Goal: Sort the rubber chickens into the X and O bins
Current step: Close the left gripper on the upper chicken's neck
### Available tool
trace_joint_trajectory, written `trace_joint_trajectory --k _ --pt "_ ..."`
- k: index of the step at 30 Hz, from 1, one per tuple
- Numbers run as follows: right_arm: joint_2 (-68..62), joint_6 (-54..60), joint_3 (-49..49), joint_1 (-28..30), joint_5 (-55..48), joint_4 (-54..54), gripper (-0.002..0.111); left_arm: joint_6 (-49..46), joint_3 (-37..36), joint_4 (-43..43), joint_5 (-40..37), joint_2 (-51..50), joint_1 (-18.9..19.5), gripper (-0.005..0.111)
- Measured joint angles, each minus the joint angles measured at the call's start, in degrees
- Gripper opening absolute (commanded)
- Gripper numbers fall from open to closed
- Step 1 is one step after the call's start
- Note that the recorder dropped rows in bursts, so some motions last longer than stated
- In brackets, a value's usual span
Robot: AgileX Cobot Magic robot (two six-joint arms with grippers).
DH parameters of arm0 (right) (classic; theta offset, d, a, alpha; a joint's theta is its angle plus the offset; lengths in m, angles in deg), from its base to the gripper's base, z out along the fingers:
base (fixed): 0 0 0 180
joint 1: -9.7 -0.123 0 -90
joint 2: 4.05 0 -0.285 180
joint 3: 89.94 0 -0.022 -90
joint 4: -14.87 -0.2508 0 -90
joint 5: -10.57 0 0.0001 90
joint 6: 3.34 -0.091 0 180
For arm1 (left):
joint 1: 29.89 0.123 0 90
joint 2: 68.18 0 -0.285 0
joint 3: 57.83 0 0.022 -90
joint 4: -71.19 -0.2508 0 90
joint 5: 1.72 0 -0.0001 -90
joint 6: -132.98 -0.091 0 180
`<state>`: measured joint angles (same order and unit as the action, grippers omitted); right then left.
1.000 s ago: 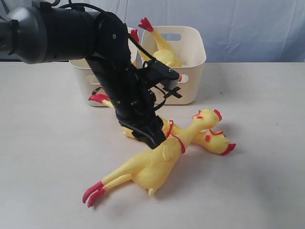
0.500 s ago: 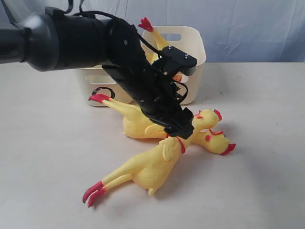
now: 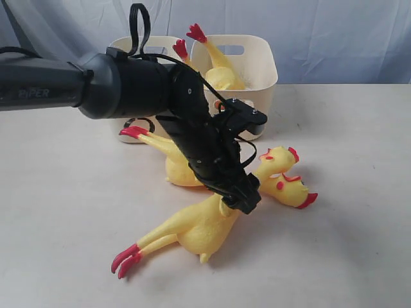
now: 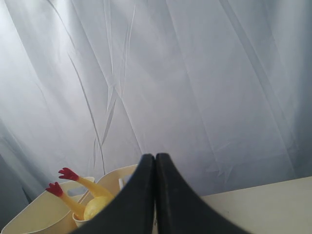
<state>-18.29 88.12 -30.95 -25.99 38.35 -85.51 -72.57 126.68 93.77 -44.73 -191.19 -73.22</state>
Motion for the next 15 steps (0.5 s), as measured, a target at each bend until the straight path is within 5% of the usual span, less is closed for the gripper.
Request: trace_joint_trajectory --k 15 --pt "0.00 0.00 0.00 0.00 0.00 0.00 -0.001 1.36 0.11 -7.47 -0.39 -3.27 -2.79 0.054"
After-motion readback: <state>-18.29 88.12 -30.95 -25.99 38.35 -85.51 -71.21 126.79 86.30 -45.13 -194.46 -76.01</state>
